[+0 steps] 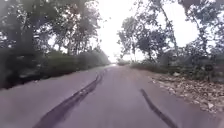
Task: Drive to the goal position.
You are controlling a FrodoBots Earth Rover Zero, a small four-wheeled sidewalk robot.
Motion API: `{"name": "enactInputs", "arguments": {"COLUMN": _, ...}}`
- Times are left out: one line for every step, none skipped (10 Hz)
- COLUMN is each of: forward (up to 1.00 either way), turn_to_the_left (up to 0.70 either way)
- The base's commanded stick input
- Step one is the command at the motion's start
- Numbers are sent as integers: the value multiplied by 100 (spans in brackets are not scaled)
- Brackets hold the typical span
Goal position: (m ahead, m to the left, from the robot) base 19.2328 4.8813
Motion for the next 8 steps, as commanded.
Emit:
{"name": "enactInputs", "arguments": {"forward": 100, "turn_to_the_left": 0}}
{"name": "enactInputs", "arguments": {"forward": 100, "turn_to_the_left": 0}}
{"name": "enactInputs", "arguments": {"forward": 100, "turn_to_the_left": 0}}
{"name": "enactInputs", "arguments": {"forward": 100, "turn_to_the_left": 0}}
{"name": "enactInputs", "arguments": {"forward": 100, "turn_to_the_left": 0}}
{"name": "enactInputs", "arguments": {"forward": 100, "turn_to_the_left": 0}}
{"name": "enactInputs", "arguments": {"forward": 100, "turn_to_the_left": 0}}
{"name": "enactInputs", "arguments": {"forward": 100, "turn_to_the_left": 0}}
